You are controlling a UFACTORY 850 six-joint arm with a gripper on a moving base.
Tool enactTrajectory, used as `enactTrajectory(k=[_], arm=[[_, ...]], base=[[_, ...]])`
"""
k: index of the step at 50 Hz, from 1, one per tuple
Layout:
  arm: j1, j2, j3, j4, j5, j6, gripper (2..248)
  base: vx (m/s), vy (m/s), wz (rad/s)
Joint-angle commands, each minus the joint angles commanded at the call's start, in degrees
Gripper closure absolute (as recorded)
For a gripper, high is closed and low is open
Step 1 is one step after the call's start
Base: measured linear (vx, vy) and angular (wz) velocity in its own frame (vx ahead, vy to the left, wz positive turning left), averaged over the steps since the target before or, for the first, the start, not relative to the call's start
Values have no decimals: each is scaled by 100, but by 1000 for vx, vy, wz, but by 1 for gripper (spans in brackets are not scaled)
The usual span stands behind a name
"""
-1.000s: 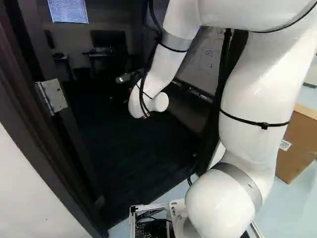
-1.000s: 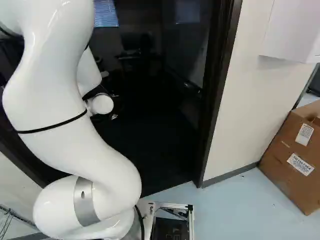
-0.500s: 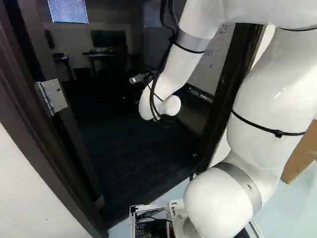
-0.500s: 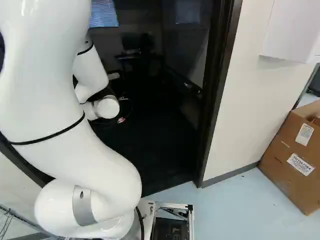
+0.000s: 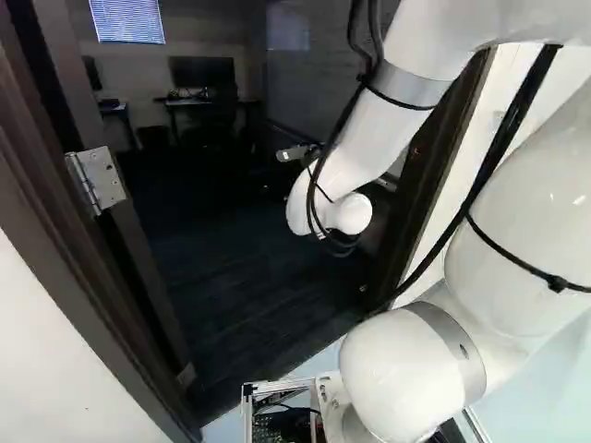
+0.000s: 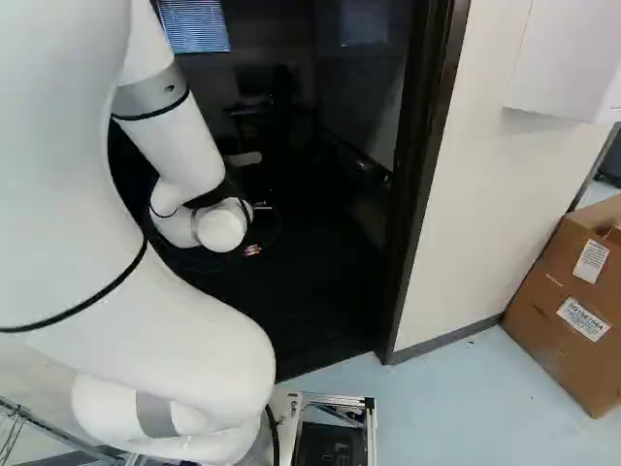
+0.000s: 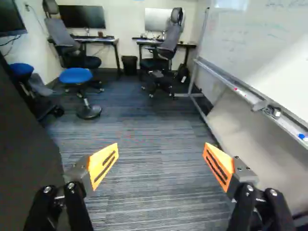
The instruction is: Open the door and move inside
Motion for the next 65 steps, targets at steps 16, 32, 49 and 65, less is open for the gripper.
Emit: enactTrajectory(k=[16, 32, 49, 65], arm=[[-428, 449, 527, 253, 0, 0, 3], [-726, 761, 893, 429, 0, 0, 3], [-891, 935, 1096, 526, 0, 0, 3], [-918, 964, 1130, 542, 0, 0, 3]], base=[[0, 0, 0], [0, 0, 0], [0, 0, 0], [0, 0, 0]])
